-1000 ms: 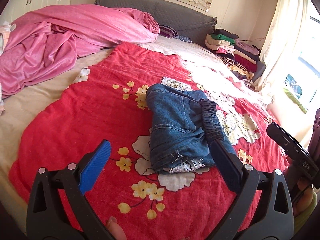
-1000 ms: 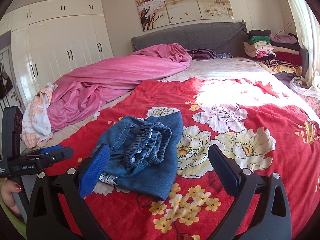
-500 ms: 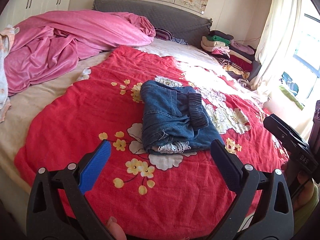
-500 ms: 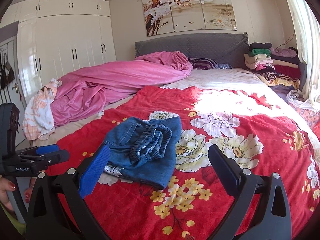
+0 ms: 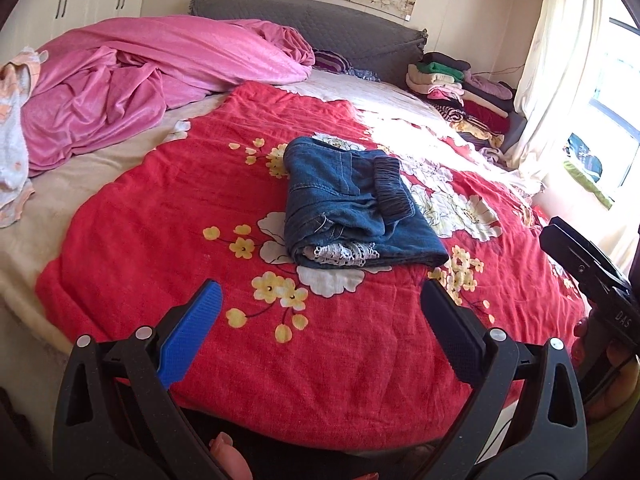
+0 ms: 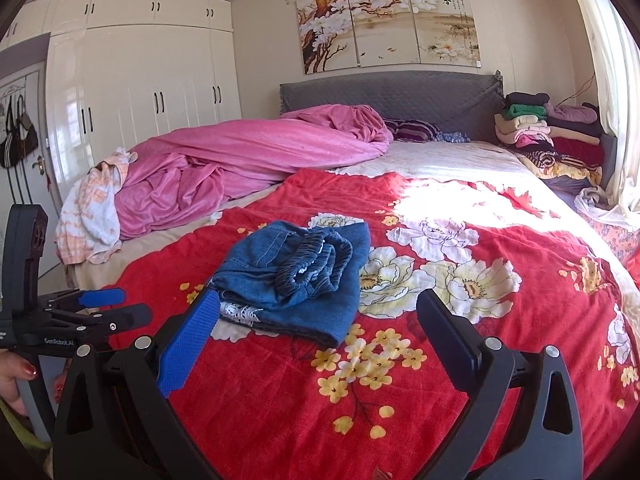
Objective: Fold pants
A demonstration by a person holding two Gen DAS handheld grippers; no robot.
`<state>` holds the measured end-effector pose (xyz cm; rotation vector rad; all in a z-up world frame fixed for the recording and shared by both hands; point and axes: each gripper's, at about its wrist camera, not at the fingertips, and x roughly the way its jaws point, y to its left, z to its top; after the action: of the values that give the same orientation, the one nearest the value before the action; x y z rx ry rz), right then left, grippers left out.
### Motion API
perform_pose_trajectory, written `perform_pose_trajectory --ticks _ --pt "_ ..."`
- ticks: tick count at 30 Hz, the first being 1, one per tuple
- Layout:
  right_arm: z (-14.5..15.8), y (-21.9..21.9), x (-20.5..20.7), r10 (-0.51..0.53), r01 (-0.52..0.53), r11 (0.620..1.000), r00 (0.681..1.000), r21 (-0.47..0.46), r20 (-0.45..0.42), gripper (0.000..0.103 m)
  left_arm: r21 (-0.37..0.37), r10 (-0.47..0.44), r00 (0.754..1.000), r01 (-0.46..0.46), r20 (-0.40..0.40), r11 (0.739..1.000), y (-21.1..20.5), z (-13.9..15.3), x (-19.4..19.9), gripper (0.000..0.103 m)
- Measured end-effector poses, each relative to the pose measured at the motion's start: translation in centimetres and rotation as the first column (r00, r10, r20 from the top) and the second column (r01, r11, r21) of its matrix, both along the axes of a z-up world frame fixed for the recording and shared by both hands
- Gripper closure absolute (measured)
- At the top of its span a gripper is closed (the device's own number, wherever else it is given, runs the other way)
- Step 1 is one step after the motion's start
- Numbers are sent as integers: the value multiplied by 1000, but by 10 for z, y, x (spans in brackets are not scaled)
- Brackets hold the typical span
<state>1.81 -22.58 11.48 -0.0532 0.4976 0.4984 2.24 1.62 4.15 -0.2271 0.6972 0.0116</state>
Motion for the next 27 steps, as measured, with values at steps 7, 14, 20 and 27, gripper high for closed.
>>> perform_pose_trajectory --ticks 7,14,20,27 --pt "-12 -4 -11 -25 24 1000 1000 -6 -12 5 12 7 1000 -7 -8 1000 1 -3 -8 10" --pt "-24 -7 -18 -40 39 999 998 -19 -41 5 9 17 999 -17 -27 1000 4 -10 -14 10" --pt "-32 -12 -20 -56 54 998 996 -27 -64 5 8 18 999 -17 -43 1000 6 -15 -17 10" --pt "-42 -11 -17 -63 58 997 993 -48 -98 5 4 14 998 -13 -66 1000 7 -24 -19 10"
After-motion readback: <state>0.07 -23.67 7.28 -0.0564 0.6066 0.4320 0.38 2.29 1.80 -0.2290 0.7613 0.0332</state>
